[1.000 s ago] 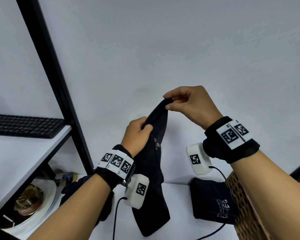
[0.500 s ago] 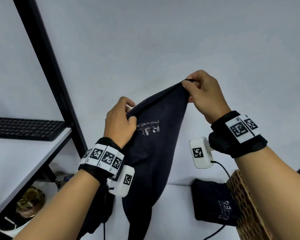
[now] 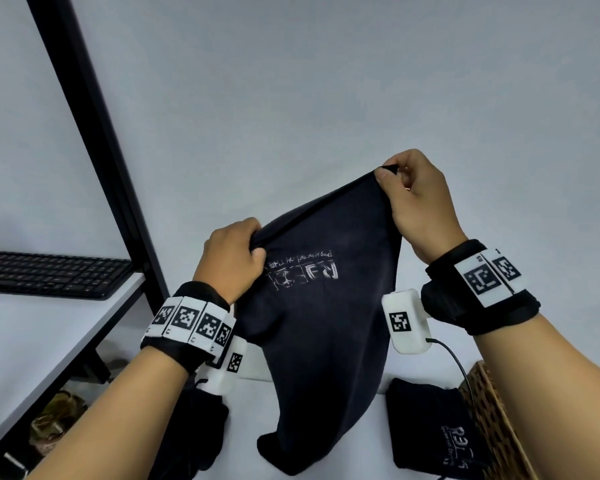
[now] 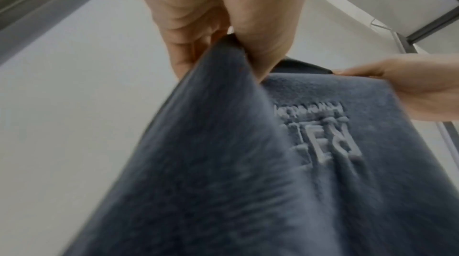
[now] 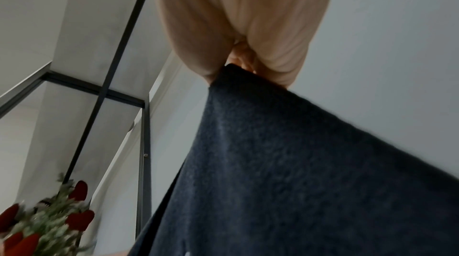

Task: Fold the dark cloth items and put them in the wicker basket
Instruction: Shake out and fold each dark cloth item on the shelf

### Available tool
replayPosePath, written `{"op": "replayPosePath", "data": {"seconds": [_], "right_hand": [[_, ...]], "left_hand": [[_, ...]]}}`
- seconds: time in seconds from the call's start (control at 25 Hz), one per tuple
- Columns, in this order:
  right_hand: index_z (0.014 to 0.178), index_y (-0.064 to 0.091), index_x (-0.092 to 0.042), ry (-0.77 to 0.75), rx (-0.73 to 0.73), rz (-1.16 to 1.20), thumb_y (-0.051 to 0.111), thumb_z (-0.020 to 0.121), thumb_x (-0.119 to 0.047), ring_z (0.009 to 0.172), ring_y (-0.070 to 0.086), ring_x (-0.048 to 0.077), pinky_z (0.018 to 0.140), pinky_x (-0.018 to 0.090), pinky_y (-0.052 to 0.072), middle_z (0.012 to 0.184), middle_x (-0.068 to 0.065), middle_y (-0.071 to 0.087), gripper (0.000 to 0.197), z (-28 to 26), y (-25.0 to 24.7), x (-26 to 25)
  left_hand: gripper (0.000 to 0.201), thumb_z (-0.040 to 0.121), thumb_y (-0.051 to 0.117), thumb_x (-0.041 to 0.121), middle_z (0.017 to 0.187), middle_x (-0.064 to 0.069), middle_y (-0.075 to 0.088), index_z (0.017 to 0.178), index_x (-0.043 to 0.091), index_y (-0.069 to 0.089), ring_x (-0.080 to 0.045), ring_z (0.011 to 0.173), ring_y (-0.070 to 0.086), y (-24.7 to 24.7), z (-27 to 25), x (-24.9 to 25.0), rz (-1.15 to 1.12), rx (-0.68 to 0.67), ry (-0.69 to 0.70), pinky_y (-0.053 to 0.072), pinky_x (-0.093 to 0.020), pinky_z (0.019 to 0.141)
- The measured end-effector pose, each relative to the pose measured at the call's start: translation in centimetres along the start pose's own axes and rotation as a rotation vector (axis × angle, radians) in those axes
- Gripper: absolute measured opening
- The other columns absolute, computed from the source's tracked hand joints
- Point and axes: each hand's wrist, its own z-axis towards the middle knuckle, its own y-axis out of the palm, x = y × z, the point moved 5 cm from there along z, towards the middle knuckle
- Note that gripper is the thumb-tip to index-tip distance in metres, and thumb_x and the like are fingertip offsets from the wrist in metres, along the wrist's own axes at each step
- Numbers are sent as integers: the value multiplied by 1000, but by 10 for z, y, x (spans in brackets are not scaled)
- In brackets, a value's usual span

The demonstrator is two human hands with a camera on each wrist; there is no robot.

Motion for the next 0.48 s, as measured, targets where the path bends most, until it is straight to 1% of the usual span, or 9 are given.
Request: {"op": "replayPosePath", "data": {"seconds": [0.08, 0.16, 0.2, 0.28, 0.36, 0.44, 0.48], "right_hand": [[92, 57, -20, -49, -5, -74, 56, 93, -23, 61, 42, 4, 62, 16, 37, 67, -9, 44, 3, -1, -2, -2], [94, 57, -19, -78, 18, -136, 55, 93, -24, 61, 44, 5, 62, 15, 37, 66, -8, 44, 6, 1, -9, -1], [95, 58, -18, -78, 36, -151, 55, 93, -24, 62, 45, 6, 63, 16, 37, 66, -8, 45, 7, 2, -14, 2], [95, 59, -18, -64, 73, -146, 57, 92, -26, 63, 46, 8, 66, 22, 40, 67, -8, 46, 9, 4, -23, 9], [93, 59, -19, -53, 106, -135, 58, 91, -27, 63, 46, 7, 67, 25, 41, 66, -9, 46, 9, 4, -31, 16], [92, 60, -20, -56, 140, -146, 58, 91, -27, 61, 46, 5, 66, 23, 41, 65, -10, 47, 7, 4, -41, 23], [92, 61, -22, -62, 148, -161, 59, 91, -27, 61, 47, 4, 66, 21, 41, 65, -10, 48, 6, 4, -45, 26]], "left_hand": [[8, 74, 53, 2, 64, -3, 58, 75, 8, 58, -30, 72, 55, -1, 4, -14, -32, -27, -89, 42, -33, 66], [11, 76, 54, 2, 68, -4, 63, 74, 10, 61, -28, 75, 58, -7, 4, -25, -100, 6, -164, 39, -29, 66], [12, 77, 56, 2, 71, -4, 65, 75, 11, 63, -25, 77, 58, -11, 5, -30, -127, 36, -183, 37, -27, 67], [15, 79, 58, 3, 75, 1, 69, 78, 16, 66, -20, 79, 61, -18, 5, -38, -179, 66, -197, 37, -23, 70], [23, 81, 62, 5, 77, 9, 71, 78, 26, 70, -14, 82, 65, -23, 5, -47, -260, 56, -163, 44, -23, 76], [22, 81, 70, 12, 78, 15, 72, 76, 33, 73, -9, 82, 67, -25, 8, -57, -365, 52, -162, 49, -24, 79], [18, 80, 74, 17, 77, 17, 72, 75, 35, 73, -5, 79, 66, -28, 11, -63, -390, 53, -176, 50, -21, 77]]}}
